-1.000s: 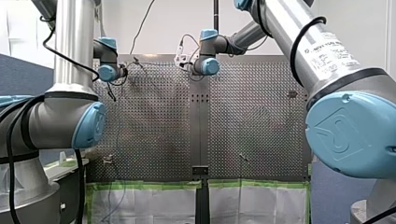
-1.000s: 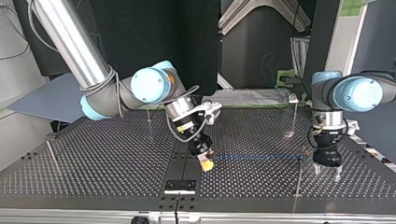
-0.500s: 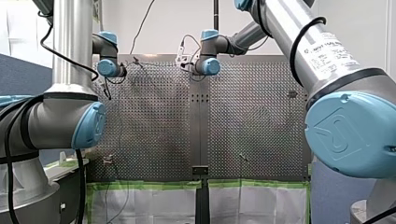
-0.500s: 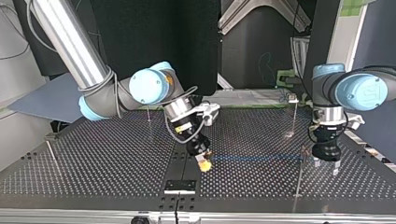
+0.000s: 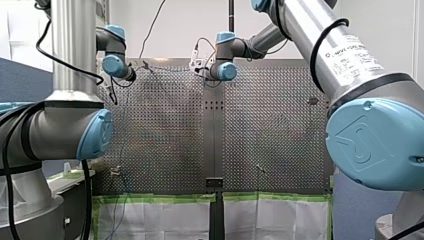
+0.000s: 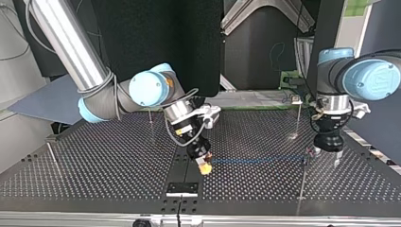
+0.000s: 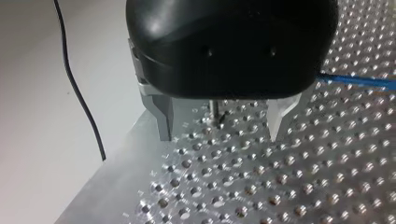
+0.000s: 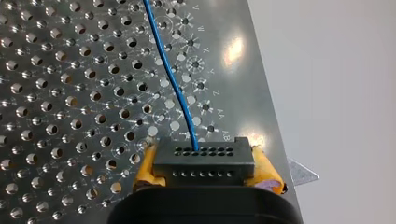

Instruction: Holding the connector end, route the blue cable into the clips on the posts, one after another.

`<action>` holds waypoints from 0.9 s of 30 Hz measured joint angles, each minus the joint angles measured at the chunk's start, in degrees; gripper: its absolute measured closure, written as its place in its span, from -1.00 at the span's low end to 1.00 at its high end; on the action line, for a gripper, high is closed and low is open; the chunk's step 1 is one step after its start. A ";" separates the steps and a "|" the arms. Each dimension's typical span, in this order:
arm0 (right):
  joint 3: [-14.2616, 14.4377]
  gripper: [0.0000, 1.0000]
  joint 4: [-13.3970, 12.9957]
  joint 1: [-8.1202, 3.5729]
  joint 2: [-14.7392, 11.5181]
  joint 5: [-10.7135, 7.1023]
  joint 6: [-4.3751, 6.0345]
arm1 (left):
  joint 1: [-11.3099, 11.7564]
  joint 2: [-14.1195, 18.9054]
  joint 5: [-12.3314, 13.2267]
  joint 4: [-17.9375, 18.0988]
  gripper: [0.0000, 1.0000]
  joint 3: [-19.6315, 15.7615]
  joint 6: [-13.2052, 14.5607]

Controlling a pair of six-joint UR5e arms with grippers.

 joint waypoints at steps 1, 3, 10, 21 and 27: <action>-0.01 1.00 0.04 -0.01 0.00 0.00 0.00 | -0.04 0.34 0.04 -0.45 -1.00 -0.28 -0.19; 0.00 1.00 0.10 -0.03 0.00 -0.01 0.00 | -0.25 1.00 0.28 -1.60 -1.00 -0.83 -0.52; -0.01 1.00 0.27 -0.17 0.00 -0.01 0.00 | -1.40 3.16 0.53 -5.38 -1.00 -1.64 -0.82; 0.02 1.00 0.91 -0.34 0.00 -0.01 0.00 | -2.62 6.09 0.54 -11.11 -1.00 -1.94 -1.43; 0.00 1.00 1.37 -0.43 0.00 -0.02 0.00 | -3.46 8.59 0.49 -13.99 -1.00 -1.95 -1.52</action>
